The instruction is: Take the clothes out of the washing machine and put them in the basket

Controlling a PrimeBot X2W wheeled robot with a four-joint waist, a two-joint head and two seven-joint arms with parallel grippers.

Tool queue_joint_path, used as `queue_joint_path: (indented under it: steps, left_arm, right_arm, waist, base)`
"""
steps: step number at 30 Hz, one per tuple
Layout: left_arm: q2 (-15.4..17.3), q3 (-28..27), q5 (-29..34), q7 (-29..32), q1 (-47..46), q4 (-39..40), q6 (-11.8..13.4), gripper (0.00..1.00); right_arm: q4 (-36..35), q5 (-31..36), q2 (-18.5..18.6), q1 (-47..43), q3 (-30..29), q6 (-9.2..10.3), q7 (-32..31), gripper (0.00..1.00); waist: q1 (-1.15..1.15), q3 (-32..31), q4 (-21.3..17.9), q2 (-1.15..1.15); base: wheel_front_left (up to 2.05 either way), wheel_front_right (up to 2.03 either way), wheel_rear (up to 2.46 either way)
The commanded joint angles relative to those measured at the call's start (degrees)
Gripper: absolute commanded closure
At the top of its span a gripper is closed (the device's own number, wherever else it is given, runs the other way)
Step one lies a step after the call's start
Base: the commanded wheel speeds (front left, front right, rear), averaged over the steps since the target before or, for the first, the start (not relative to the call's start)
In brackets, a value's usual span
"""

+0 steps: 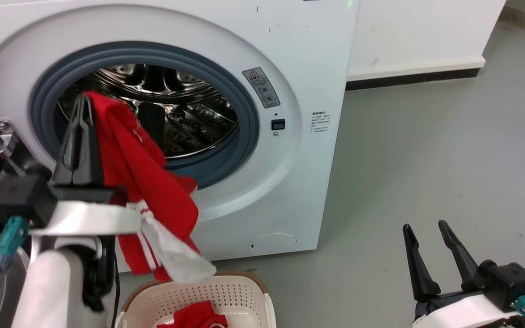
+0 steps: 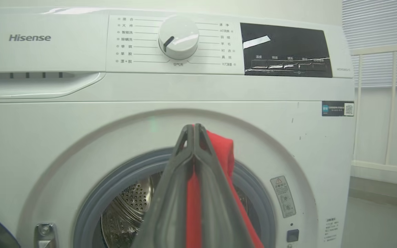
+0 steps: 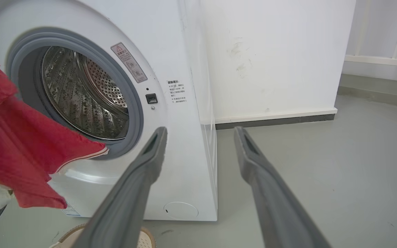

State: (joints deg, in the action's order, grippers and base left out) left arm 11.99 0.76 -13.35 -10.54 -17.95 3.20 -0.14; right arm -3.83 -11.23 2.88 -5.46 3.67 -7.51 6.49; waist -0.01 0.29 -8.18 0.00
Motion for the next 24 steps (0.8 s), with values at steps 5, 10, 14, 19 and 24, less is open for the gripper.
queue_joint_path:
  steps: [5, 10, 14, 19, 24]
  left_arm:
    - [-1.4, 1.3, 0.2, 3.9, 9.7, 7.9, 2.1, 1.0]
    - [-4.2, 1.6, -0.7, 4.2, 17.9, 6.7, 4.7, 1.0]
    - [-6.3, 3.1, -2.2, 1.9, 22.5, 0.4, 5.3, 1.0]
    - [-8.1, 5.6, -4.2, -1.8, 21.3, -12.3, 4.6, 1.0]
    - [-8.7, 6.2, -6.2, -4.0, 15.9, -25.9, 4.6, 1.0]
  right_arm:
    - [-1.2, 0.3, 0.0, -1.6, -0.2, 0.03, -0.7, 0.0]
    - [-1.9, 0.9, 0.0, -0.8, 0.1, 0.04, -0.8, 0.0]
    - [-2.1, 1.1, 0.0, -0.1, -0.1, 0.03, -1.0, 0.0]
    - [-2.7, 1.6, 0.0, 2.2, 0.2, 0.03, -0.7, 0.0]
    - [-2.4, 1.8, 0.0, 5.7, 1.1, 0.03, 0.1, 0.0]
  waist:
    - [0.01, -0.2, 1.1, 0.0]
    - [0.01, 1.9, 1.8, 0.0]
    - [0.01, 4.5, 2.8, 0.0]
    - [0.01, 10.2, 4.3, 0.0]
    - [0.01, 16.8, 4.4, 0.0]
  base:
    - [0.0, 0.0, 0.0]
    - [0.0, 0.0, 0.0]
    - [0.0, 0.0, 0.0]
    - [0.0, 0.0, 0.0]
    - [0.0, 0.0, 0.0]
